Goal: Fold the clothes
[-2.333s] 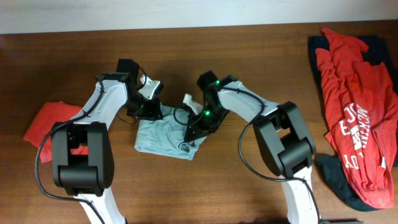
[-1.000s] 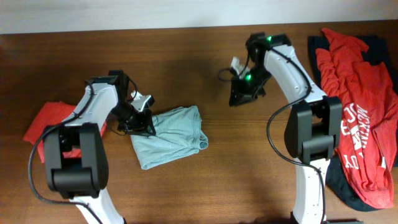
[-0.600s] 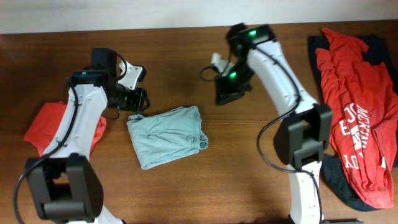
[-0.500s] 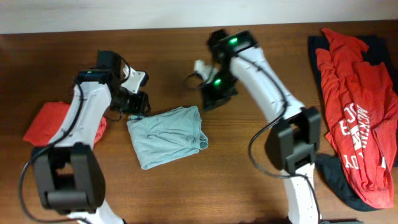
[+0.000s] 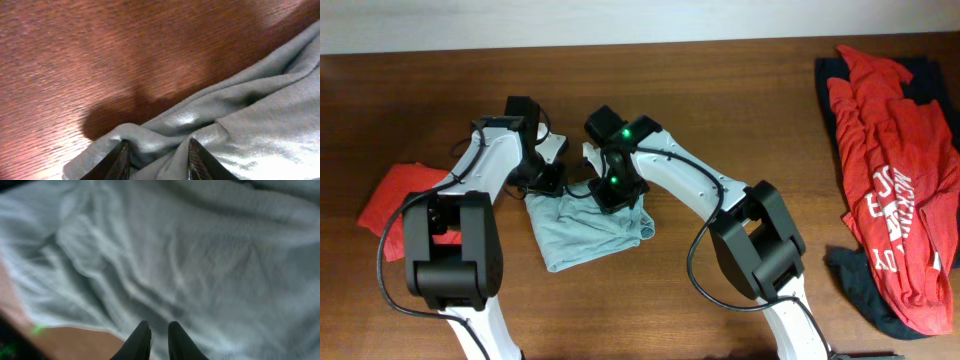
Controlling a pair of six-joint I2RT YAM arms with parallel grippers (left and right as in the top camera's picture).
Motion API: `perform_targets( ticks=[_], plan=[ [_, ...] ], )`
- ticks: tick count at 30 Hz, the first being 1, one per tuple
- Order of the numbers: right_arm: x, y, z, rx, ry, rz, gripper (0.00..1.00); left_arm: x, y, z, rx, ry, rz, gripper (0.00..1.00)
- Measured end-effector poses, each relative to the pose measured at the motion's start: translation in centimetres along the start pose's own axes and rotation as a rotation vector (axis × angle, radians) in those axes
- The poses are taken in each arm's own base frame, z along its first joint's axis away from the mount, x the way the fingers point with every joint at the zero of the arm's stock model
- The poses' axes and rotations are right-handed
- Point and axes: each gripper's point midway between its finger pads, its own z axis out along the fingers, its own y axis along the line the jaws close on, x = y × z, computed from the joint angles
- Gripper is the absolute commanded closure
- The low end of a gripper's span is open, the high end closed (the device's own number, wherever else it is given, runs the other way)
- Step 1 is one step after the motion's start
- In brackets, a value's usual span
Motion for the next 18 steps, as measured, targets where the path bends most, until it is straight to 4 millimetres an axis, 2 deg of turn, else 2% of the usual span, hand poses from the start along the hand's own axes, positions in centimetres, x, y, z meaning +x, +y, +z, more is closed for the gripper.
perform_targets(
  ticks=[5, 10, 13, 14, 18],
  plan=[
    [3.0, -1.5, 2.6, 0.014, 0.083, 0.068, 0.82, 0.2, 0.1, 0.0, -0.006, 0.007, -0.001, 0.62],
    [5.9, -2.0, 2.6, 0.027, 0.148, 0.096, 0.81, 1.8, -0.3, -0.1, 0.008, 0.073, -0.037, 0.65],
    [6.0, -2.6, 2.4, 0.061, 0.146, 0.096, 0.81, 2.7, -0.5, -0.1, 0.014, 0.112, -0.069, 0.67],
    [5.8, -3.1, 2.2, 0.075, 0.138, 0.099, 0.78, 3.0, -0.5, -0.2, 0.015, 0.125, -0.082, 0.68],
    [3.9, -6.0, 1.1, 0.104, 0.06, 0.107, 0.73, 4.6, -1.5, -0.4, 0.049, 0.188, -0.131, 0.7]
  ],
)
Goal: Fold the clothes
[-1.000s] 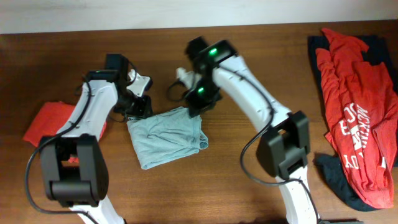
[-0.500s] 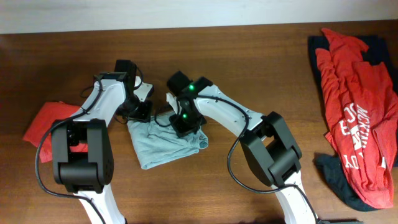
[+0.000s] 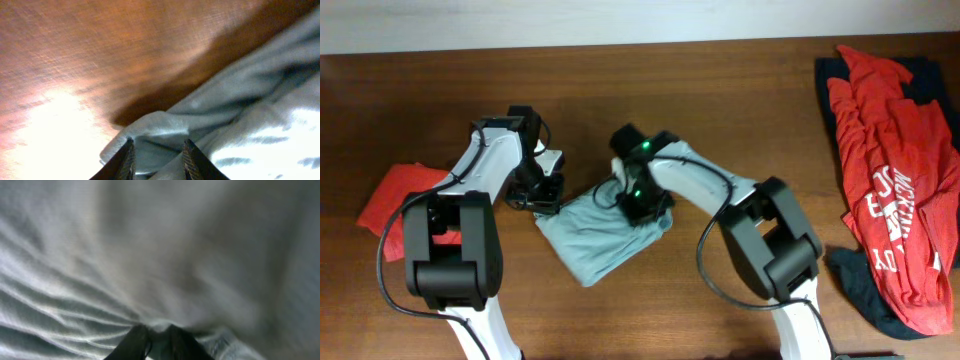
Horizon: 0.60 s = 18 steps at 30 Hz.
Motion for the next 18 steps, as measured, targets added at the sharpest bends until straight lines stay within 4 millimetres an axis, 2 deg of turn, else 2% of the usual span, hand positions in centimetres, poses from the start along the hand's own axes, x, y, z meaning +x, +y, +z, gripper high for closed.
perform_targets(
  ticks=[2, 6, 8, 10, 13, 16, 18],
  plan=[
    [-2.6, -3.7, -1.5, 0.03, -0.096, 0.044, 0.71, 0.7, -1.0, 0.1, 0.032, 0.03, -0.003, 0.75],
    [-3.9, -8.6, -3.3, 0.092, -0.148, 0.112, 0.65, 1.4, -3.2, 0.3, 0.048, 0.067, 0.035, 0.77],
    [-4.0, -10.0, -4.1, 0.114, -0.147, 0.116, 0.65, 1.5, -4.2, 0.5, 0.051, 0.074, 0.061, 0.79],
    [-3.9, -10.3, -5.0, 0.129, -0.128, 0.111, 0.65, 1.6, -4.8, 0.6, 0.054, 0.076, 0.076, 0.8],
    [-3.8, -9.6, -7.1, 0.135, -0.105, 0.094, 0.65, 1.4, -4.8, 0.5, 0.055, 0.07, 0.076, 0.79],
    [-3.7, -8.4, -10.7, 0.133, -0.103, 0.09, 0.65, -0.6, -5.0, -0.7, 0.062, 0.0, 0.092, 0.8],
    [-3.3, -7.8, -12.1, 0.121, -0.092, 0.1, 0.65, -2.8, -5.8, -2.3, 0.09, -0.084, 0.127, 0.8]
  ],
)
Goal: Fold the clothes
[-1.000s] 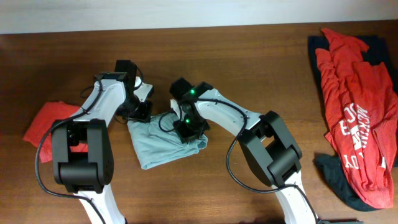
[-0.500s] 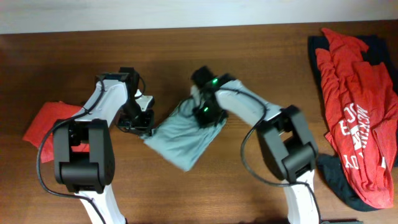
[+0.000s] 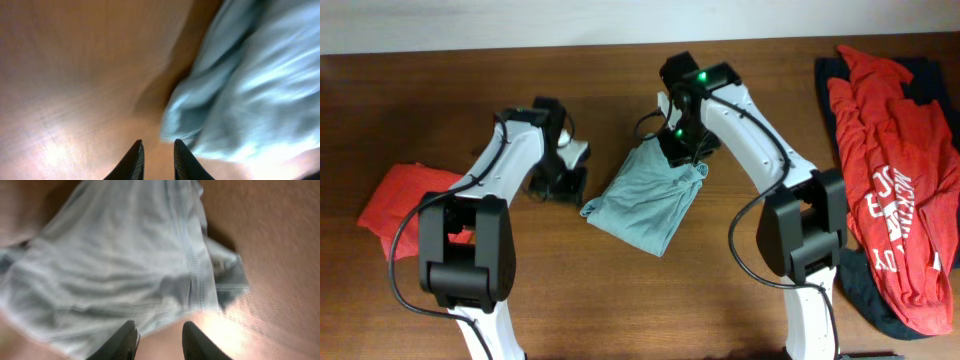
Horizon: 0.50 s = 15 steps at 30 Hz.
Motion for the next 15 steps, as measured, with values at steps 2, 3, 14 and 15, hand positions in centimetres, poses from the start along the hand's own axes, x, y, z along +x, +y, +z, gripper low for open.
perform_targets(
  ticks=[2, 3, 14, 15],
  plan=[
    [0.8, 0.9, -0.9, -0.048, 0.024, 0.038, 0.65, -2.2, -1.1, -1.5, 0.04, -0.079, 0.059, 0.8],
    [1.0, 1.3, -0.9, -0.071, 0.033, 0.05, 0.66, -2.8, -1.5, -1.9, 0.056, -0.101, 0.079, 0.79],
    [6.7, 7.1, 2.2, -0.343, 0.281, 0.108, 0.65, -2.0, -5.3, -2.2, 0.262, -0.105, 0.237, 0.78],
    [7.0, 7.7, 2.9, -0.366, 0.287, 0.101, 0.65, -2.0, -5.4, -2.1, 0.269, -0.109, 0.247, 0.79]
  ],
)
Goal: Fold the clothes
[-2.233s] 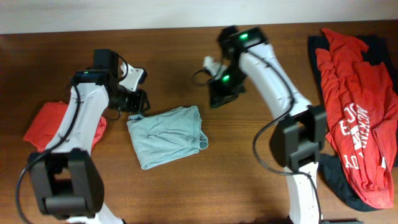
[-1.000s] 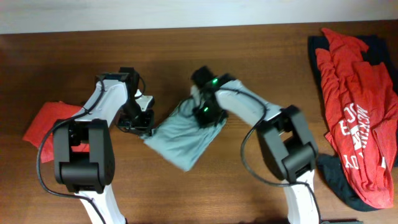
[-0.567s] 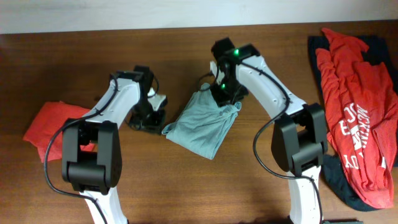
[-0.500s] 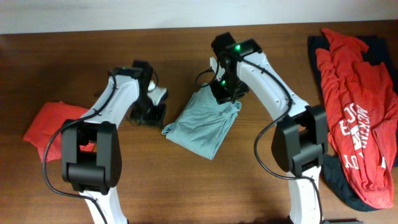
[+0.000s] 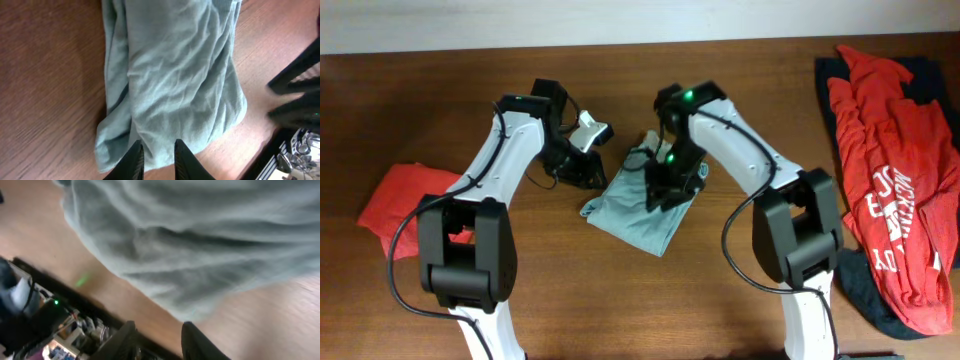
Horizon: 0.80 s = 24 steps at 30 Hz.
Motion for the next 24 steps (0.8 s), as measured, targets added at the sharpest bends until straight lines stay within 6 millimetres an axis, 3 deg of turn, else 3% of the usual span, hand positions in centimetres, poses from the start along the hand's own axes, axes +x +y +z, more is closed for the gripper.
perform_targets(
  ticks=[4, 9, 19, 24],
  plan=[
    [0.0, 1.4, 3.3, -0.151, 0.013, -0.043, 0.65, 0.4, -0.3, 1.4, 0.011, 0.007, 0.041, 0.78],
    [0.8, 0.6, 6.3, -0.231, 0.038, -0.026, 0.65, 1.0, -1.3, 3.1, 0.023, 0.032, 0.096, 0.78],
    [0.9, -1.0, 7.1, -0.156, 0.036, -0.008, 0.65, 2.4, -0.4, 5.1, 0.02, 0.046, 0.099, 0.77],
    [0.9, -1.6, 7.1, -0.123, 0.033, 0.008, 0.65, 3.1, 1.5, 6.0, -0.066, 0.06, 0.079, 0.71]
  ],
)
